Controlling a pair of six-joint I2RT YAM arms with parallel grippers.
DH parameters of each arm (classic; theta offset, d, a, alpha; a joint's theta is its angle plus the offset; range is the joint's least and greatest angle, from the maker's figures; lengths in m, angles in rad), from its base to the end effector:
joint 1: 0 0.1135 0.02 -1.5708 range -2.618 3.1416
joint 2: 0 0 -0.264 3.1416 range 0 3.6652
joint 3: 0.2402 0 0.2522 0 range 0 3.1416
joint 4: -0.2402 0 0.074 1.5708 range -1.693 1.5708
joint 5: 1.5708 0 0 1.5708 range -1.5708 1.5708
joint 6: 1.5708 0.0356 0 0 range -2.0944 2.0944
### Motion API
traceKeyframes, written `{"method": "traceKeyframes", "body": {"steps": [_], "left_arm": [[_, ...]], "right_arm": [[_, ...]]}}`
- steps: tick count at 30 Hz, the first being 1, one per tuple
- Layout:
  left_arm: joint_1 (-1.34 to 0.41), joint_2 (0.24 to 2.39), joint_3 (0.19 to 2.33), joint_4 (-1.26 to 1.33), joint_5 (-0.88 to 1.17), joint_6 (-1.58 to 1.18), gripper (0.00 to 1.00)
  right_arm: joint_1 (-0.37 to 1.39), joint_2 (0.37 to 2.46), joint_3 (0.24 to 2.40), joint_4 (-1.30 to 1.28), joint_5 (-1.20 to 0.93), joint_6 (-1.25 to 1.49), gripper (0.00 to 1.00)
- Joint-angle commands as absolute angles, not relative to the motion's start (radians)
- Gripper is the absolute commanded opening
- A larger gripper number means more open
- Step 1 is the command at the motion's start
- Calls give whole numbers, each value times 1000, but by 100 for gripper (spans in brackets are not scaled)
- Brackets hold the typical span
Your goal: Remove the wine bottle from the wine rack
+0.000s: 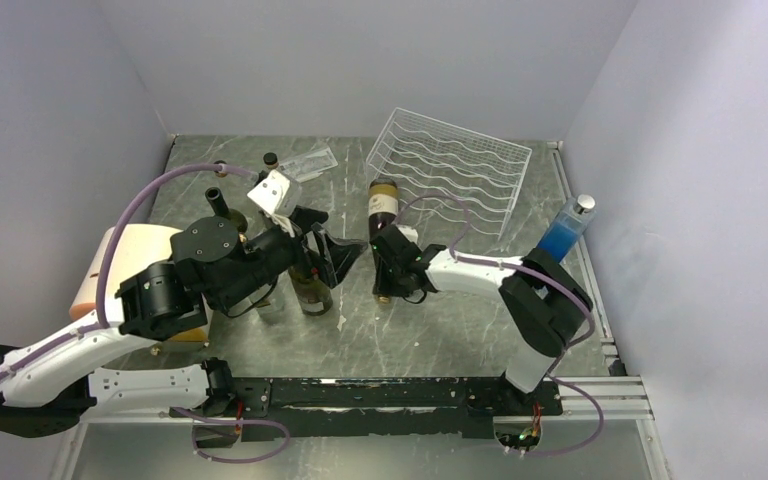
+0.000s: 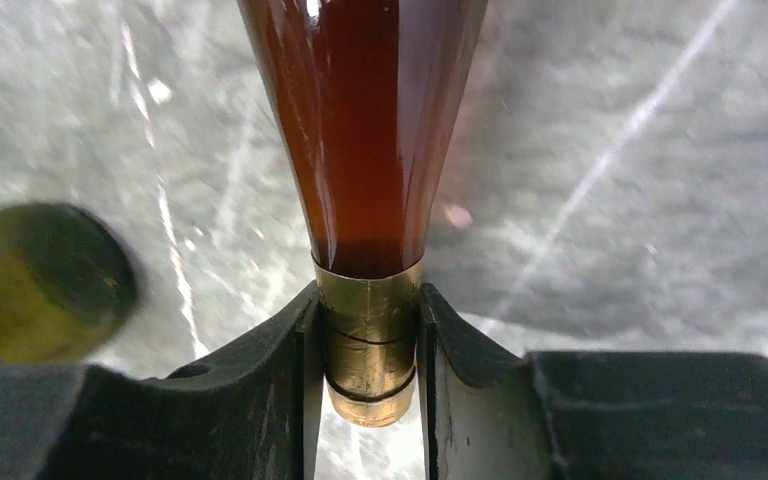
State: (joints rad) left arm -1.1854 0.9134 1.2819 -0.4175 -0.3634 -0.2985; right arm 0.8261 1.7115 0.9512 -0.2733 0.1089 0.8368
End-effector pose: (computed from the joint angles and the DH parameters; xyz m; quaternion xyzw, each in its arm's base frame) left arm 0.0767 -0.1553 0.4614 0.1931 0.6969 -0.3618 0.5884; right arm 0.2278 0.2414 0.1556 0.0196 0.9626 0.1604 0.2173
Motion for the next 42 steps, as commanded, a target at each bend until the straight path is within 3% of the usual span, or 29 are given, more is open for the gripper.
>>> {"method": "traceKeyframes", "body": {"steps": [1, 10, 20, 26, 33, 42], "left_arm": [[-1181, 919, 1273, -377, -361, -263, 99], [-1181, 916, 1198, -245, -245, -163, 100], [-1211, 930, 1007, -87, 208, 195, 91], [-1280, 988, 907, -47, 156, 364, 91], [-1310, 1057, 727, 272, 26, 472, 94], [-1311, 1334, 710, 563, -95, 568, 97]], "right_arm": [[830, 1580, 899, -387, 33, 772, 0], [829, 1277, 853, -548, 78, 754, 0], [828, 1090, 970, -780, 157, 703, 0], [827, 1011, 997, -840, 149, 681, 0], [827, 957, 1054, -896, 116, 656, 0], [827, 889, 1082, -947, 77, 612, 0]]}}
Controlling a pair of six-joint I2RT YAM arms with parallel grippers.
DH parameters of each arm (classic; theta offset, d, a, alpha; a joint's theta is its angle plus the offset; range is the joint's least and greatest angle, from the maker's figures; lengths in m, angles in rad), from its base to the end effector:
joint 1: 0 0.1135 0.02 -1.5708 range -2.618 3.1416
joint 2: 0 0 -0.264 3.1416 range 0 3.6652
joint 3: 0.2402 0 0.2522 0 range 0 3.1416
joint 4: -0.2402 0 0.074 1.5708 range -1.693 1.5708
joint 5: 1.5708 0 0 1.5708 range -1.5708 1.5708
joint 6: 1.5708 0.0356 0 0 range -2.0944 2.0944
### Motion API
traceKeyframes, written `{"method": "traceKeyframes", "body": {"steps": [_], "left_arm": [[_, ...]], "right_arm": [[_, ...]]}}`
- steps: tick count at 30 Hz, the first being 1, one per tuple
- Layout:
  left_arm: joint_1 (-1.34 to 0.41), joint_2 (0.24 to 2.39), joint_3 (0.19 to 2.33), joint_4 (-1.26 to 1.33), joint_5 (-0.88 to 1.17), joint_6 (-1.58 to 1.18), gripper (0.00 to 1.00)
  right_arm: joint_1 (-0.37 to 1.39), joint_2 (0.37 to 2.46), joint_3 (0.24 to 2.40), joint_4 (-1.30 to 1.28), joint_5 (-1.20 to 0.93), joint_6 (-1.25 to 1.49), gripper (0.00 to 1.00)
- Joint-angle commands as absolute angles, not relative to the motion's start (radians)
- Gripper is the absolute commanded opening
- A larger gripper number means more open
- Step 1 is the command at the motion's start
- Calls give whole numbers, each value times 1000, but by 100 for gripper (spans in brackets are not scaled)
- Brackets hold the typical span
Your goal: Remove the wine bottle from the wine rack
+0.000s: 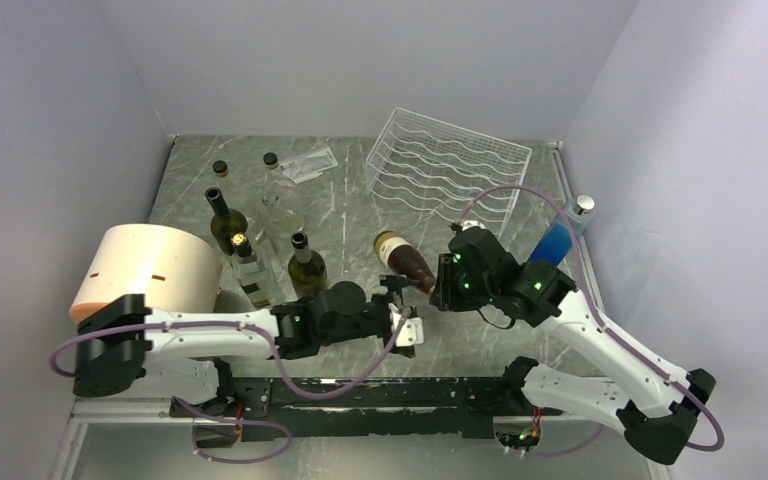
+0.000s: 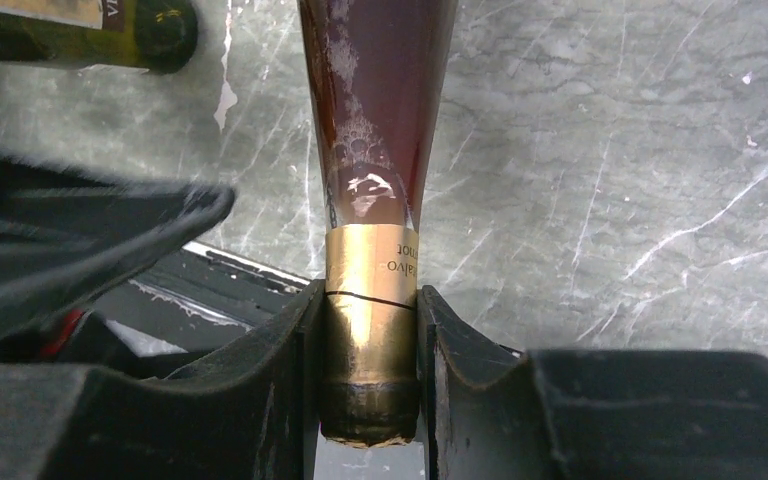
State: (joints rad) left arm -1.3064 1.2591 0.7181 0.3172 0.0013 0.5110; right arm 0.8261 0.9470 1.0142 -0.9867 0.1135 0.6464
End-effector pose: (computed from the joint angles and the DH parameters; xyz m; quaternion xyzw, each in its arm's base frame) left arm 0.0749 -0.2768 0.2657 0.6167 0.4802 -0.2420 0.5748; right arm 0.1199 0.1241 0.3171 -0.0668 0.9437 0.1747 0.2728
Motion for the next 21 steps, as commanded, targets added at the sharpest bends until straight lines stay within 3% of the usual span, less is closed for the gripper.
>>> {"method": "traceKeyframes", "body": {"steps": [1, 8, 13, 18, 20, 21], "left_arm": [[-1311, 1366, 715, 599, -118, 570, 97], [-1296, 1539, 785, 703, -164, 546, 94], [-1296, 1601, 809, 768, -219, 526, 86], [-1296, 1625, 830, 770, -268, 482, 52], [-1295, 1619, 830, 761, -292, 454, 43], [-1296, 1612, 831, 754, -303, 440, 39]], "right_arm": [[827, 886, 1085, -952, 73, 607, 0], [828, 861, 1124, -974, 50, 586, 0], [828, 850, 1153, -985, 45, 576, 0], [828, 842, 1159, -965, 61, 579, 0], [828, 843, 1151, -947, 76, 588, 0], [827, 845, 1145, -935, 90, 594, 5]]}}
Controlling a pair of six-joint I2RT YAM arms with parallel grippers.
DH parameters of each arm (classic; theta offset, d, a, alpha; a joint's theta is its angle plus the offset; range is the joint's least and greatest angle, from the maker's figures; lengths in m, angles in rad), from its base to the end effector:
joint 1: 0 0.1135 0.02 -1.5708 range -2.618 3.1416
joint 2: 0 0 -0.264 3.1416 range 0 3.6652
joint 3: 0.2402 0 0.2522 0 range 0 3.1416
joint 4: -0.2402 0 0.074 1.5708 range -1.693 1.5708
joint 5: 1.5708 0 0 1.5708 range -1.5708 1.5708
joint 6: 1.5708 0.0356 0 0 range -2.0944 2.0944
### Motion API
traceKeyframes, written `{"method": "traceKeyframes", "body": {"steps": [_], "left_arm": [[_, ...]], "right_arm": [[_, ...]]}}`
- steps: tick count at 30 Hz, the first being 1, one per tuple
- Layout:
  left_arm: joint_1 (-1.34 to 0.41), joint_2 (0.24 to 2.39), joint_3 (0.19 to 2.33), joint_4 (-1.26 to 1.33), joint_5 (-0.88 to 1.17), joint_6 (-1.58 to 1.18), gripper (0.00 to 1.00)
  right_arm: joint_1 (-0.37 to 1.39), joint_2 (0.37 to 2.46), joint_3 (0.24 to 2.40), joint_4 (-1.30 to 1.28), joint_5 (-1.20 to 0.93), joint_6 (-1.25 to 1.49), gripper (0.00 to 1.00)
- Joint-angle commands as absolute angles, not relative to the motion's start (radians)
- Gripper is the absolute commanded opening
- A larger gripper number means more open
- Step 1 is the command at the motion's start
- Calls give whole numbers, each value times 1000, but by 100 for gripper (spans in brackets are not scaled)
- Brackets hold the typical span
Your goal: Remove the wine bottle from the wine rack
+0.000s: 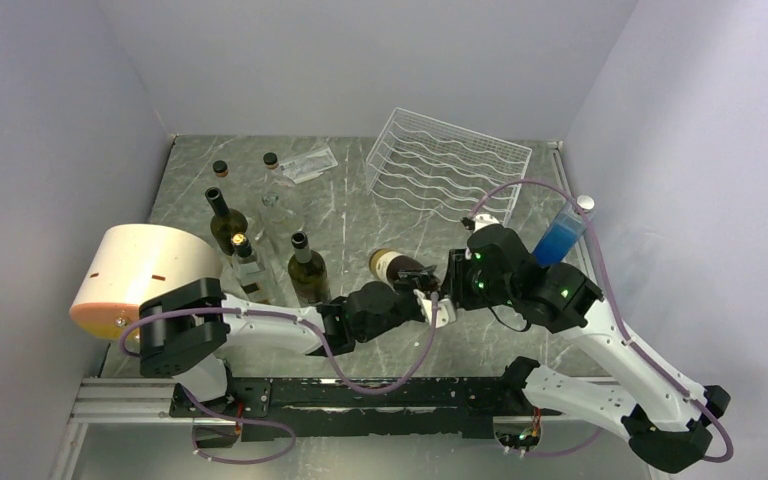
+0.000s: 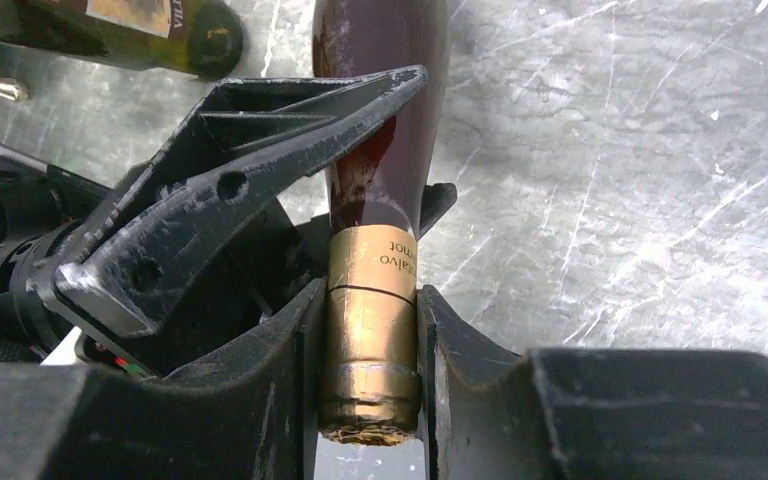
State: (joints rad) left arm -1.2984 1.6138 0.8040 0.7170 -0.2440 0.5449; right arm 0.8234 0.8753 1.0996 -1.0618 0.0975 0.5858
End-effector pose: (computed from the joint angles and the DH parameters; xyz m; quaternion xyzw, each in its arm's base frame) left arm 0.1029 -0.3365 0.2312 0.5349 0.5088 -0.1623 0.6547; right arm 0.1042 0.1073 0.3479 -0.0932 0.9279 0.1973 0.3023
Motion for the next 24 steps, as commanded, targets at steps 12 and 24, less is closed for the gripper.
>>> {"method": "traceKeyframes", "body": {"steps": [12, 24], "left_arm": [[-1296, 1512, 838, 662, -366, 244, 8], [-1295, 1474, 831, 644, -385, 188, 7]], "right_arm": [[827, 887, 1056, -730, 198, 660, 43], [827, 903, 1009, -660, 176, 666, 51]]}}
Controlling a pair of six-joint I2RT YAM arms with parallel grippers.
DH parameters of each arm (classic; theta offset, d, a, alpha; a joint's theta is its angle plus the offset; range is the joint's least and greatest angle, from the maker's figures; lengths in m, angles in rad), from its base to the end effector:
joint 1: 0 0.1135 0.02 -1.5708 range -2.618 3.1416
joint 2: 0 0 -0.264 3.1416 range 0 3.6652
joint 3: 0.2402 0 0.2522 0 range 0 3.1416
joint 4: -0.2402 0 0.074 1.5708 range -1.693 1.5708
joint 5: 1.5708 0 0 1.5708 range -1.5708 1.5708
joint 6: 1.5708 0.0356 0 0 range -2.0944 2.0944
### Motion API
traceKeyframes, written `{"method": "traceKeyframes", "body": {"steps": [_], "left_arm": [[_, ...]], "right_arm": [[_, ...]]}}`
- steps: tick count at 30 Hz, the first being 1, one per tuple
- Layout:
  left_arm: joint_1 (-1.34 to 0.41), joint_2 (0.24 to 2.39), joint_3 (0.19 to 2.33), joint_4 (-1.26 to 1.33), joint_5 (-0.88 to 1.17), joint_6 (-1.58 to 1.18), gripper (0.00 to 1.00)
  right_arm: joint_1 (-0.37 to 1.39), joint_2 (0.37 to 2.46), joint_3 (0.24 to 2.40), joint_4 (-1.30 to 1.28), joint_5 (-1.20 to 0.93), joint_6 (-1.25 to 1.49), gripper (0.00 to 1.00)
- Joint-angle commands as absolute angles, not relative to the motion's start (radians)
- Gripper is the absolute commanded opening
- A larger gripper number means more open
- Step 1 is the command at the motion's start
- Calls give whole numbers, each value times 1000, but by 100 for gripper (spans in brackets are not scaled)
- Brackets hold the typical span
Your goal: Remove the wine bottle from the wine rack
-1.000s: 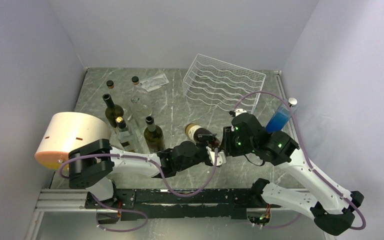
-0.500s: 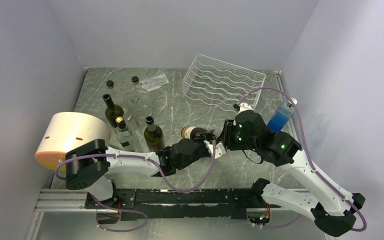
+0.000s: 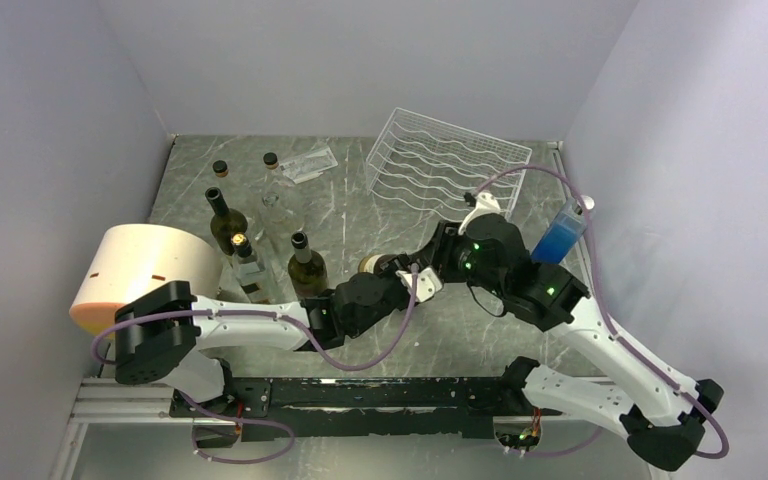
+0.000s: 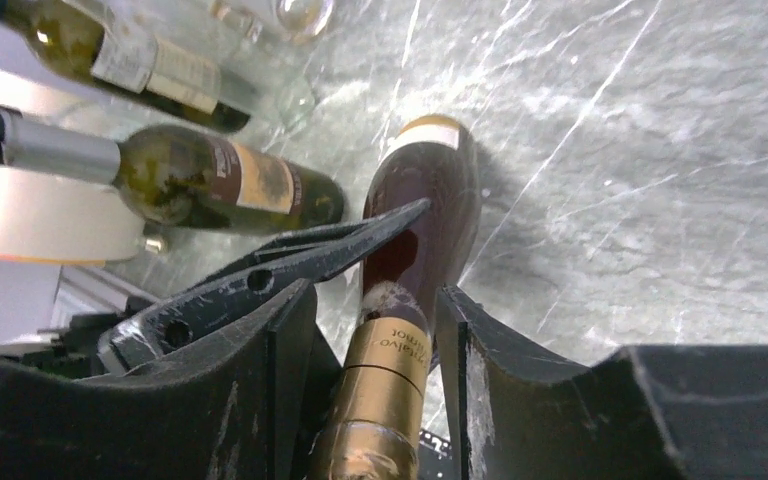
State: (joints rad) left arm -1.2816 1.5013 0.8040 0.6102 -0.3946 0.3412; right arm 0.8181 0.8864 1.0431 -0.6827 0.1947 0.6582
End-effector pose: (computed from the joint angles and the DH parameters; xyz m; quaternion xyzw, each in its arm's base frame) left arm 0.1085 -0.3166 0.2563 0.4331 0.5938 -0.1713 0.6561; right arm 0.1280 0.1266 0.3608 -0.0205 0.8636 0.2719 0.4240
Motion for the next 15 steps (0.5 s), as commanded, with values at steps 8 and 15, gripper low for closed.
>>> {"method": "traceKeyframes", "body": {"steps": [8, 15], "left_arm": [[-1293, 1480, 840, 637, -392, 170, 7], [-1292, 1482, 856, 610, -391, 164, 7]], "right_arm": [[828, 860, 942, -681, 178, 660, 53], [828, 864, 927, -657, 215, 630, 31]]}}
